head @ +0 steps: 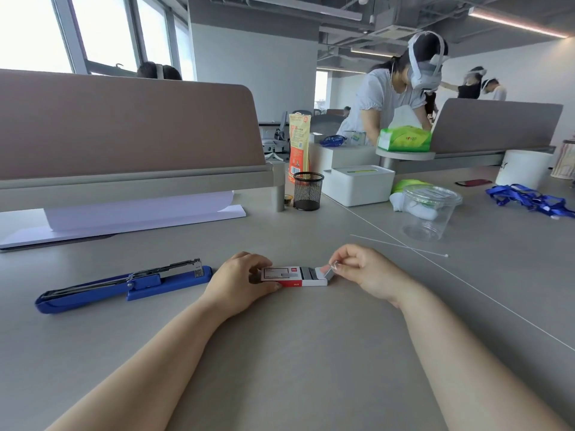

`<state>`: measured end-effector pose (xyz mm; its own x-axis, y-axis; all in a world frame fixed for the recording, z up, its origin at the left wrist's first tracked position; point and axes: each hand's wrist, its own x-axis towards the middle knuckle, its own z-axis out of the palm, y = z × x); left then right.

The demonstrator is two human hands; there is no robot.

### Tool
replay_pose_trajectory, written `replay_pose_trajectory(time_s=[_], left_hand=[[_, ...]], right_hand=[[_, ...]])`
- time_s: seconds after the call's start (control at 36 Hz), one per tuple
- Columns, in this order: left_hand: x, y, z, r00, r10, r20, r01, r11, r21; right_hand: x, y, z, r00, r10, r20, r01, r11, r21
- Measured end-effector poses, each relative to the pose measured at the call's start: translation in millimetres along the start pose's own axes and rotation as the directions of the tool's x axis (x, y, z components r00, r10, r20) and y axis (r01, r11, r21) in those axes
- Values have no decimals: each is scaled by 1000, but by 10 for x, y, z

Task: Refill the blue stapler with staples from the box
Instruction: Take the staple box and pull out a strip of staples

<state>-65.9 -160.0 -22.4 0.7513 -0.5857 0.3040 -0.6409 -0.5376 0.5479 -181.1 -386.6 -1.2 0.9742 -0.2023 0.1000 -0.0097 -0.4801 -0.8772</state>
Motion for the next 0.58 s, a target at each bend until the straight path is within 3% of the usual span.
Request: replay_pose_trajectory(time_s=[0.36, 0.58], left_hand=[[33, 102, 63, 999, -18, -32, 17, 1000, -21], [59, 122, 110, 999, -19, -33, 19, 1000, 4]], right_hand=[[66, -50, 258, 998, -49, -31, 48, 998, -40], [93, -39, 294, 999, -35, -40, 40, 989, 141]])
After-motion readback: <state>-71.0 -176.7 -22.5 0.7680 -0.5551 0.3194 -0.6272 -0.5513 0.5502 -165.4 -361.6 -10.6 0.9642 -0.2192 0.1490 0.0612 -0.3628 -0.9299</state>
